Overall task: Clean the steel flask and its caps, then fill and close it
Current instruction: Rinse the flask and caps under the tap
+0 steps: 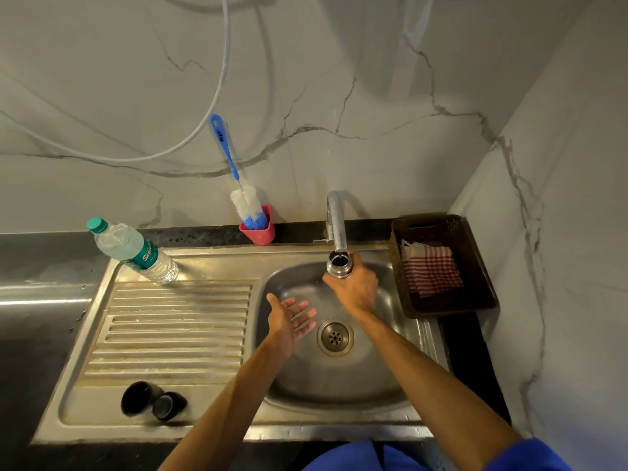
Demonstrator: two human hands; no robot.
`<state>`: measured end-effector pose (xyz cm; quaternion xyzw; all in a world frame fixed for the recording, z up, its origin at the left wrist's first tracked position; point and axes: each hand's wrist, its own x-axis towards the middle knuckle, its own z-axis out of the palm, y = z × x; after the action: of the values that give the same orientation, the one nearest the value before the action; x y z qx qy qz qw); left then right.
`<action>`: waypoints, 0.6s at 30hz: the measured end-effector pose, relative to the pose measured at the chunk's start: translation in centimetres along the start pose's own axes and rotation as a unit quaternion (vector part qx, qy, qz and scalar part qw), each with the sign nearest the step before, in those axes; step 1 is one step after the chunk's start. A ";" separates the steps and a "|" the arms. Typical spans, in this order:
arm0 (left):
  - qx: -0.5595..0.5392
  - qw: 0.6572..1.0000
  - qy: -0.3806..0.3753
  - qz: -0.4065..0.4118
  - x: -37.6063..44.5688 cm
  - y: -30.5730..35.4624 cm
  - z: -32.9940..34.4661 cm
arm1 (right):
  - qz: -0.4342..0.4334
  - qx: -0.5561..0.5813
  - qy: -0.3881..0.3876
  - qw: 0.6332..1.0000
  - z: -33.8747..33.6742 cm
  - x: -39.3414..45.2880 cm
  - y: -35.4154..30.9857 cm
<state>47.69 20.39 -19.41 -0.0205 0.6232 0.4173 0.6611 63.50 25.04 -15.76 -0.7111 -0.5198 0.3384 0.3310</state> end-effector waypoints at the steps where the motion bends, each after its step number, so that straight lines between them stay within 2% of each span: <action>1: -0.003 1.000 0.002 0.006 -0.1 -0.1 0.1 | 0.004 -0.005 0.001 1.000 -0.1 0.2 -0.2; 9: 0.008 0.999 0.031 0.030 0.2 -0.9 -0.2 | 0.042 -0.027 0.017 0.999 0.5 0.0 0.1; 18: 0.013 0.998 0.044 0.041 -0.1 -1.0 -0.2 | 0.061 -0.079 -0.012 0.995 0.7 0.0 -0.1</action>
<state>48.14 19.52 -19.85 -0.0046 0.6573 0.4342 0.6160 62.86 25.11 -16.01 -0.7614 -0.5044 0.3242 0.2465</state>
